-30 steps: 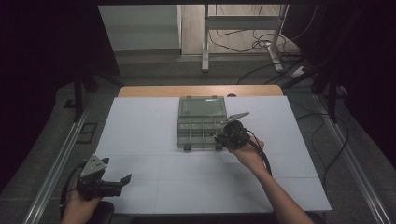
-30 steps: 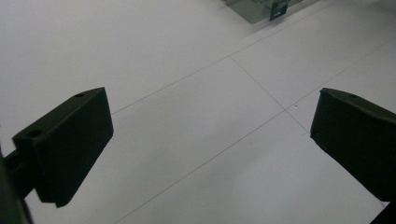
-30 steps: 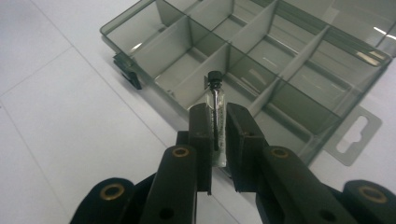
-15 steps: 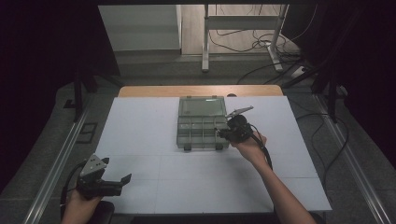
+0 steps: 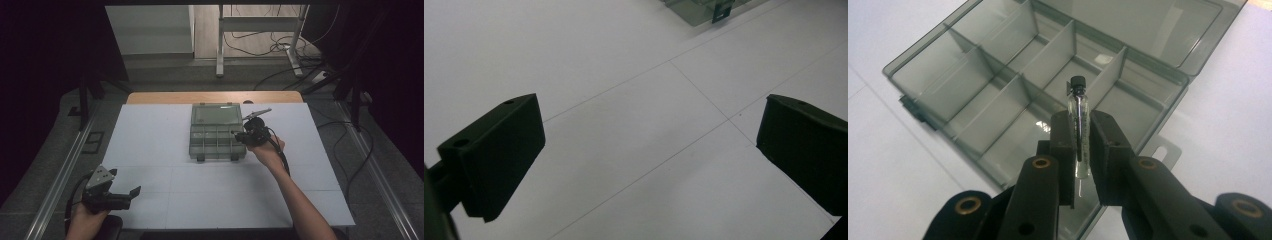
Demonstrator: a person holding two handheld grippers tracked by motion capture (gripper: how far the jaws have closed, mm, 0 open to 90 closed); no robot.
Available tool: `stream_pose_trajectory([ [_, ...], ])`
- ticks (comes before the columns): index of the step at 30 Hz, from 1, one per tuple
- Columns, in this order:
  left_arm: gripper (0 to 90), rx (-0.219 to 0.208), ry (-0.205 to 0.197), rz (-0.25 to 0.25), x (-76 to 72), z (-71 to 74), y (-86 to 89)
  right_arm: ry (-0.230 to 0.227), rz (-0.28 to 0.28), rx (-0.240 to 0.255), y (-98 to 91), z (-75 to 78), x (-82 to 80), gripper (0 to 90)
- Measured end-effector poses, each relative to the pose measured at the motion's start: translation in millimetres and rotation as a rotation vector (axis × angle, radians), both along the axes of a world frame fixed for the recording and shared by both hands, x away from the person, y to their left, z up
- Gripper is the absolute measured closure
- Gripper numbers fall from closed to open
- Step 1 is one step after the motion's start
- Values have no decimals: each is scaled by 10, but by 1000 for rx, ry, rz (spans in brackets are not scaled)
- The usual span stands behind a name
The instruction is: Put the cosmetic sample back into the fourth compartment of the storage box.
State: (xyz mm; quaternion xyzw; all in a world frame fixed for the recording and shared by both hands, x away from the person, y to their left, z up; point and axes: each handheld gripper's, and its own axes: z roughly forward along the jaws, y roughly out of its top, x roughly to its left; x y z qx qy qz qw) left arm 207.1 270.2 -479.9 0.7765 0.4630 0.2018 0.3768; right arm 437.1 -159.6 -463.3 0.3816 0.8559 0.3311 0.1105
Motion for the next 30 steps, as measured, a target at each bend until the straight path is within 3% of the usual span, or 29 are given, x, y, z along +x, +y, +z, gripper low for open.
stream_pose_trajectory([
  [13, 0, -7, 4, -1, 6, -1, 8, -6, -49, -21, 59, -58, 222, 797],
  [30, 0, 10, 6, -18, 6, -4, -18, 16, -78, -56, 133, -181, 387, 788],
])
